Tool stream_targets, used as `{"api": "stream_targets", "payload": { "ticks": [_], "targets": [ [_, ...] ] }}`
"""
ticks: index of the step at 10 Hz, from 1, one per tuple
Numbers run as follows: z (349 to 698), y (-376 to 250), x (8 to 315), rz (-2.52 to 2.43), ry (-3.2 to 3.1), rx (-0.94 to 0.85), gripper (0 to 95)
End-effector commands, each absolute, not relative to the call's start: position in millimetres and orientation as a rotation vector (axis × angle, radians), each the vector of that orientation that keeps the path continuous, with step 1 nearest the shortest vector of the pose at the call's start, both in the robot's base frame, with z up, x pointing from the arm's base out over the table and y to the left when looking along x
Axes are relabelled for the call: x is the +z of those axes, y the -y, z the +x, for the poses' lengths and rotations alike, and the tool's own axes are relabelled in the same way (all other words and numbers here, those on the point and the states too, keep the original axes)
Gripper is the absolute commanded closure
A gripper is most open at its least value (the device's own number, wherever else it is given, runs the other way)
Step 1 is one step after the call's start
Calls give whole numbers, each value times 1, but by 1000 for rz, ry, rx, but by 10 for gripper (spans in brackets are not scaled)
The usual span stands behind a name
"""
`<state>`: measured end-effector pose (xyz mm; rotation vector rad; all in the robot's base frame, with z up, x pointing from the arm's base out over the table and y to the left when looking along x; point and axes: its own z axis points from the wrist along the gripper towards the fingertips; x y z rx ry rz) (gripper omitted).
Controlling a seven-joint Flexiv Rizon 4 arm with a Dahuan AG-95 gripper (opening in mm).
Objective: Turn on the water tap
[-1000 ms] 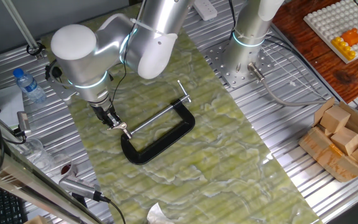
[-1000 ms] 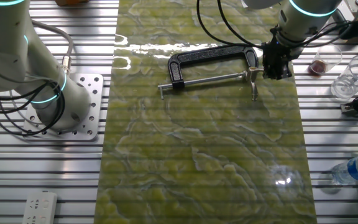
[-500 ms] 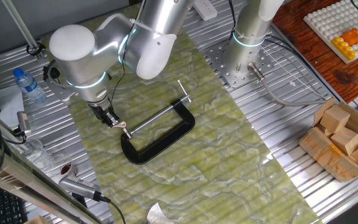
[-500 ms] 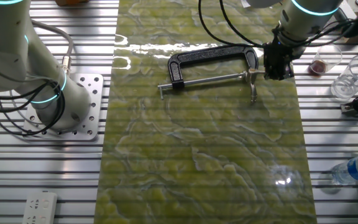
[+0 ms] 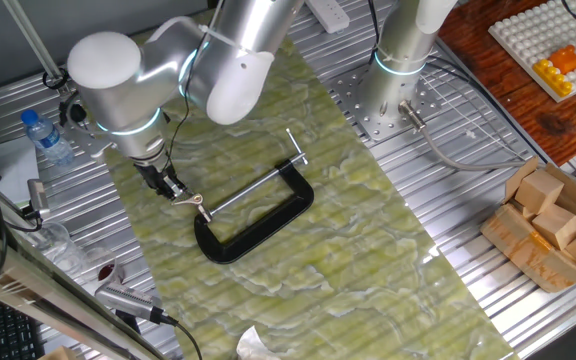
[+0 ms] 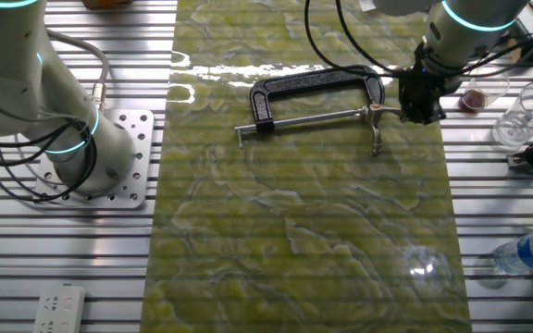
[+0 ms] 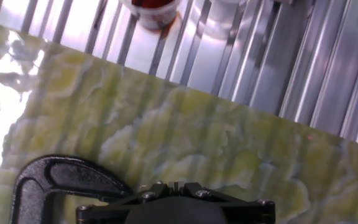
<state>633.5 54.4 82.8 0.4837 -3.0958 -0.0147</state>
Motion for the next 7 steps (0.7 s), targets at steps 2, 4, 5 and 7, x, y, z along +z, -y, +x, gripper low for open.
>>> {"api": "stream_targets", "payload": {
  "ticks": [2, 4, 5, 7],
  "targets": [
    [633, -58, 78, 416, 3116, -58, 950],
    [633, -65, 76, 351, 3121, -69, 950],
    [633, -69, 76, 343, 3122, -63, 950],
    [633, -73, 75, 332, 3120, -53, 950]
  ]
}}
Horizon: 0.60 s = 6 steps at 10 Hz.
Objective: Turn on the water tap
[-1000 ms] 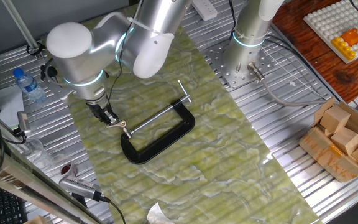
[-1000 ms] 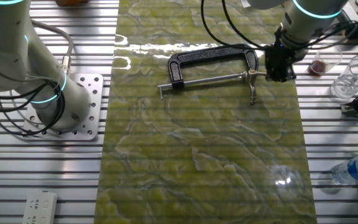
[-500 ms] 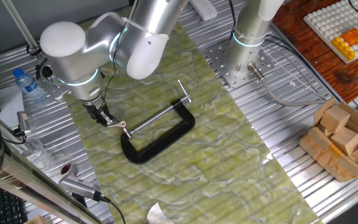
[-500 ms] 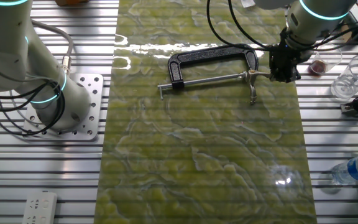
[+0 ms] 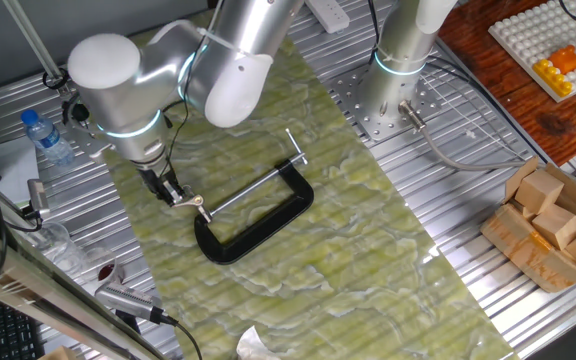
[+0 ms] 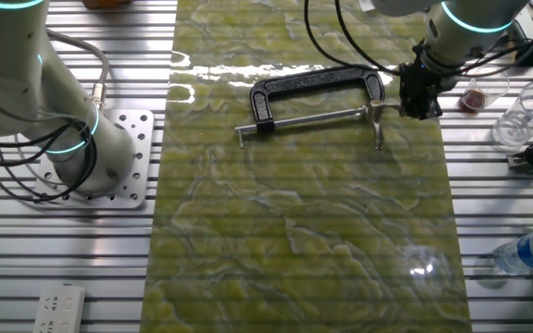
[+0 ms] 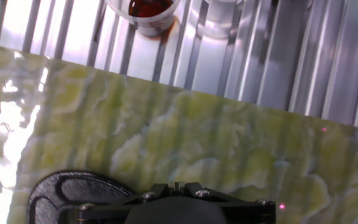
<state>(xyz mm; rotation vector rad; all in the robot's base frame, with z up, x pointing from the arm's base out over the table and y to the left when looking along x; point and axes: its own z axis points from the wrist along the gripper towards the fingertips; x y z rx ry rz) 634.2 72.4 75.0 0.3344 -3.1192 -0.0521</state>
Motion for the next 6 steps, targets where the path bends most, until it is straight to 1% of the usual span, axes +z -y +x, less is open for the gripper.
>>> {"api": "stream_targets", "payload": {
  "ticks": [1, 6],
  "targets": [
    [633, -74, 74, 330, 3120, -48, 950],
    [634, -76, 73, 328, 3119, -42, 950]
  ]
}}
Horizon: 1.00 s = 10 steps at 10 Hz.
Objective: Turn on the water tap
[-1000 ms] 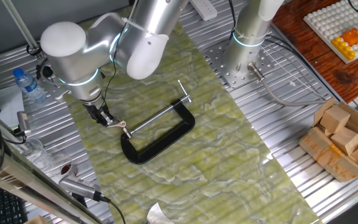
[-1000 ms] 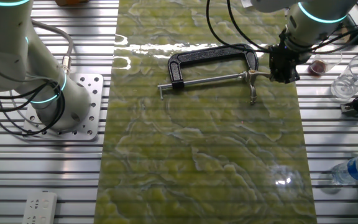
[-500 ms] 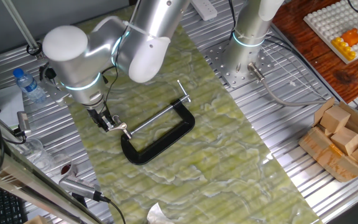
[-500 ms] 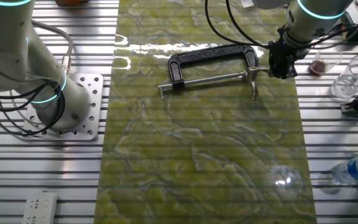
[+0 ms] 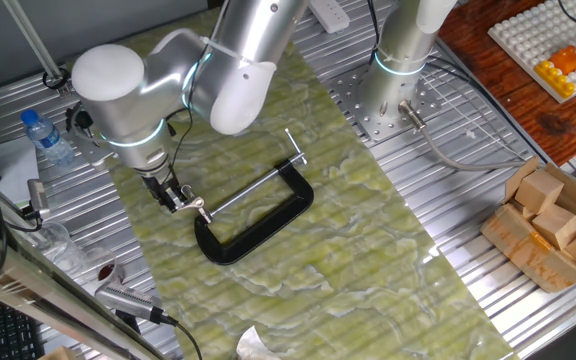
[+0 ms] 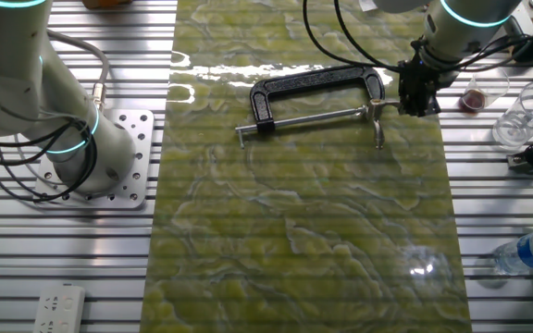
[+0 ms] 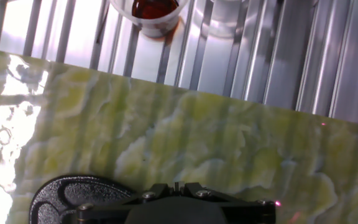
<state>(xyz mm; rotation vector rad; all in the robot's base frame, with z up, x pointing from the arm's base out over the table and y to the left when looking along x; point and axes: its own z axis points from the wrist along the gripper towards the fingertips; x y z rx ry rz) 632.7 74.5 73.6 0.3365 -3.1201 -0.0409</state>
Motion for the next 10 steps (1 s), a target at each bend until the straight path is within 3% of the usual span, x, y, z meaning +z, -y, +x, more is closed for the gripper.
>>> {"api": "stream_targets", "payload": {
  "ticks": [1, 10],
  "targets": [
    [635, -77, 72, 310, 3121, -43, 950],
    [634, -84, 68, 219, 3129, -47, 950]
  ]
}}
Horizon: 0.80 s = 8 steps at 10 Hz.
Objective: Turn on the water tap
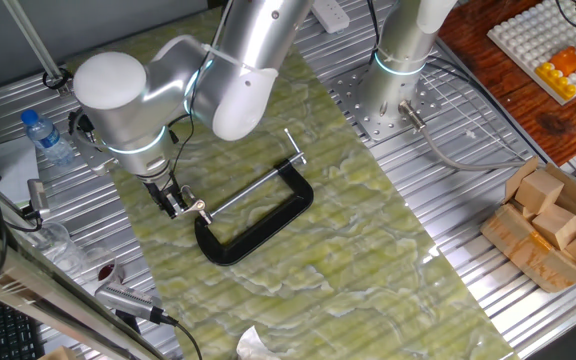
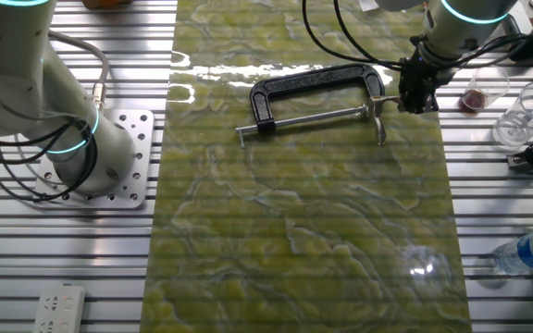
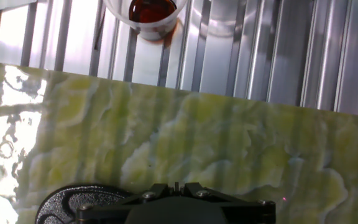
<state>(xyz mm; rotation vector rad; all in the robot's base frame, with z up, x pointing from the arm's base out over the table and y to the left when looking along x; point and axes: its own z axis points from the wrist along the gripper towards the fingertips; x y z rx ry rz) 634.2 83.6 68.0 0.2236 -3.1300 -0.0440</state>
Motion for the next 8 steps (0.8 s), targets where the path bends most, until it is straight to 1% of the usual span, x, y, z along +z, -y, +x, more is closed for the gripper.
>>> {"api": "stream_targets", "payload": {
  "ticks": [1, 4, 8],
  "targets": [
    [634, -84, 68, 228, 3127, -47, 950],
    [635, -83, 68, 279, 3122, -27, 950],
    [650, -58, 77, 503, 3056, -4, 950]
  ]
}}
